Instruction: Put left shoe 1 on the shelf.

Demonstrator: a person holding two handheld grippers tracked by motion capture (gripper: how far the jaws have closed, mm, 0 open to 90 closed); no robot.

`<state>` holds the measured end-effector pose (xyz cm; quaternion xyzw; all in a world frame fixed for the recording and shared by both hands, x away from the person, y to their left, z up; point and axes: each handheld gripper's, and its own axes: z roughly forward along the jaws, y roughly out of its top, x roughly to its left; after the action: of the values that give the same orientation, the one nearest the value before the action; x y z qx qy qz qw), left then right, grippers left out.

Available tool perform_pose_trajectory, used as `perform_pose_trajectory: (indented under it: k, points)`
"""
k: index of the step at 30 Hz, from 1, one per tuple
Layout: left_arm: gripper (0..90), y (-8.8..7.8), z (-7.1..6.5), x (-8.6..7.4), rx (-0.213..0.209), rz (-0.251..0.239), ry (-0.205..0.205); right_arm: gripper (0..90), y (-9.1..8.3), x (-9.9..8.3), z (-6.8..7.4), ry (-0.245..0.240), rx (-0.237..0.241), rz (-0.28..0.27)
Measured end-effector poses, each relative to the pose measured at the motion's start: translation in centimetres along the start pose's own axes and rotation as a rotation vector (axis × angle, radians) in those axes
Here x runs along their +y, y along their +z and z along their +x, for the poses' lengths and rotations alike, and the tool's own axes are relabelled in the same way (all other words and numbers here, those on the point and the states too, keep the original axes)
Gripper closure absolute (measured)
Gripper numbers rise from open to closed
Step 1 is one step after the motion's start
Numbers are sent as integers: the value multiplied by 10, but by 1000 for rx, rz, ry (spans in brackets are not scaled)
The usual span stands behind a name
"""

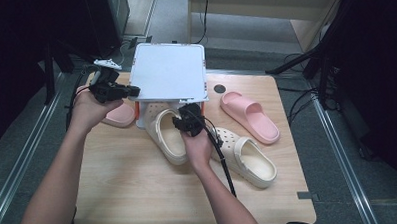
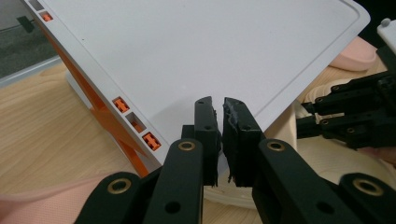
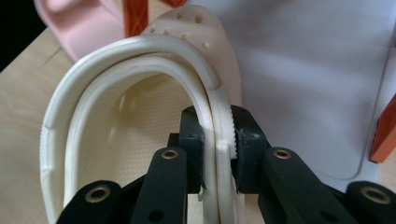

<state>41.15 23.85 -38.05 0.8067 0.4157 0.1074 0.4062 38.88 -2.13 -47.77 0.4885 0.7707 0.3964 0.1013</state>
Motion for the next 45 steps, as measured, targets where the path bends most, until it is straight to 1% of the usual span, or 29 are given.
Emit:
perform_pose_trajectory:
  k: [2, 3, 6, 7, 9, 10, 11, 14, 15, 16, 19, 20, 21, 22, 23, 24, 27, 29, 30, 31, 32, 34, 36, 38, 39, 40, 41, 42, 45]
  points:
    - [840, 0, 0, 0, -2, 0, 0, 777, 2, 0, 1, 4, -3, -5]
    - [840, 0, 1, 0, -2, -1, -1, 771, 8, -1, 4, 29, 1, -15]
    - [840, 0, 0, 0, 2, 3, 12, 759, 14, -3, 9, 30, 4, -26]
    - [839, 0, 0, 0, 9, -2, 21, 751, 15, -4, 10, 32, 12, -21]
    - [839, 0, 0, -1, 9, -2, 21, 744, 15, -4, 11, 26, 18, -17]
    - [839, 0, 0, -1, 8, -3, 20, 719, 12, -6, 11, 7, 28, -20]
    - [839, 0, 0, -1, 6, -1, 21, 701, 11, -6, 11, 4, 32, -25]
    - [838, 0, 0, -1, 4, -4, 15, 614, 5, -7, 9, 0, 75, -33]
    - [837, 0, 0, -1, 4, -4, 15, 614, 5, -7, 9, 0, 75, -33]
    - [837, 0, 0, -1, 5, -6, 15, 575, -2, -9, 9, -32, 80, -27]
    - [837, 0, 0, -1, 4, -5, 14, 550, -13, -13, 7, -50, 85, -39]
    - [837, 0, 0, -1, 4, -5, 14, 550, -13, -13, 7, -50, 85, -39]
    - [837, 0, 1, -1, 4, -6, 16, 545, -23, -16, 4, -49, 102, -48]
    - [837, 0, 1, -1, 3, -7, 11, 545, -23, -16, 4, -49, 102, -48]
    - [837, 0, 1, -1, 2, -6, 11, 556, -27, -17, 3, -52, 107, -47]
    - [837, 0, 1, -1, 2, -8, 7, 609, -36, -20, 3, -64, 127, -45]
    - [835, 0, 1, -2, 1, -9, 5, 678, -46, -25, 4, -80, 159, -31]
    - [831, 0, 1, -2, -3, -10, -3, 712, -50, -29, 5, -100, 202, -13]
    - [829, 0, 1, -2, -3, -11, -4, 735, -51, -32, 6, -121, 221, 5]
    - [830, 0, 1, -2, -5, -13, -5, 763, -53, -36, 8, -157, 224, 26]
    - [830, 0, 1, -2, -4, -13, -6, 793, -54, -40, 9, -179, 229, 33]
    - [841, 0, 1, -2, 1, -13, -3, 852, -59, -47, 10, -211, 241, 46]
    - [846, 0, 1, -2, 1, -13, -5, 891, -64, -55, 12, -224, 263, 57]
    - [847, 0, 1, -2, 3, -13, -4, 900, -70, -65, 14, -229, 280, 60]
    - [847, 0, 1, -2, 3, -13, -4, 900, -70, -65, 14, -229, 280, 60]
    - [846, 0, 1, -2, 6, -13, -1, 900, -74, -78, 13, -245, 282, 48]
    - [846, 0, 1, -2, 7, -12, -2, 900, -75, -84, 13, -241, 287, 49]
    - [846, 0, 1, -2, 8, -12, -3, 900, -76, -89, 13, -238, 288, 60]
    - [845, 0, 0, -2, 9, -11, 0, 900, -72, -95, 13, -256, 280, 83]
